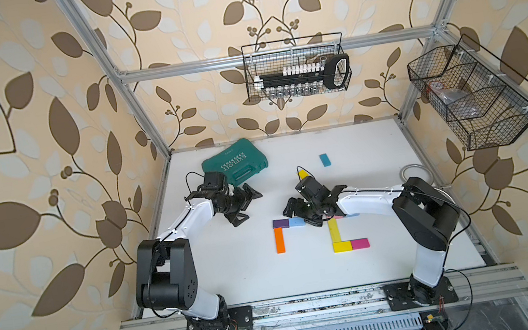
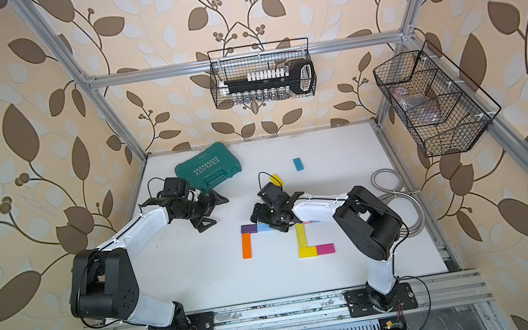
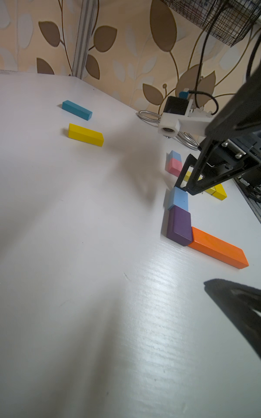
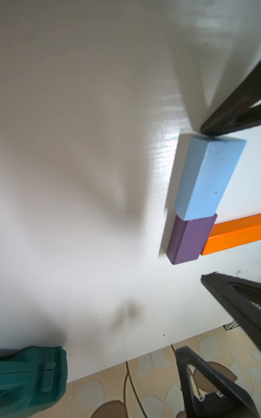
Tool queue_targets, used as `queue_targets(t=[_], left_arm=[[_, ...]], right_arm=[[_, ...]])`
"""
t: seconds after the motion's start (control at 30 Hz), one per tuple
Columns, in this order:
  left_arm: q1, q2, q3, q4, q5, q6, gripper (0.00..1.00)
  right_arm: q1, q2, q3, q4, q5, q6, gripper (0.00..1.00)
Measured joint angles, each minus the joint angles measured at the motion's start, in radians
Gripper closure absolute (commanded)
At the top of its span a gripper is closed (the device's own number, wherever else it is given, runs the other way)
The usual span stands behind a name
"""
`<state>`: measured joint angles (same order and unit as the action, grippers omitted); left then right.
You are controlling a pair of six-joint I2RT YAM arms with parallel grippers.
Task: Assemble the letter c with building blocks
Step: Adjust the building block at the center of the board, then pick up the building block from the center of the board.
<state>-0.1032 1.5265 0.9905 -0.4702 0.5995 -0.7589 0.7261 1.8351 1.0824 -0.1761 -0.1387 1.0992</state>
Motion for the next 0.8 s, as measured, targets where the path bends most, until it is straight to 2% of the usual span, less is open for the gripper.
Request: queue_targets(t=[0.5,0.63,0.8], left_arm=[[-0.003,0.001,0.0,0.003,0.0,-0.001,0.01],[-0.023,0.005,0.0,0.011,0.0,-0.003,0.01],[-0.067,0.05,0.035,0.008,-0.007,0.005,0.01]], right_arm=[[-0.015,-0.005,0.0,-0.009,-0.003,-0.008,0.07],[-0.076,-0.05,0.025,-0.083,-0.012,-0.063,0.07],[-0.2,-0.062,0.232,-0.265,0.001,-0.212,0.07]])
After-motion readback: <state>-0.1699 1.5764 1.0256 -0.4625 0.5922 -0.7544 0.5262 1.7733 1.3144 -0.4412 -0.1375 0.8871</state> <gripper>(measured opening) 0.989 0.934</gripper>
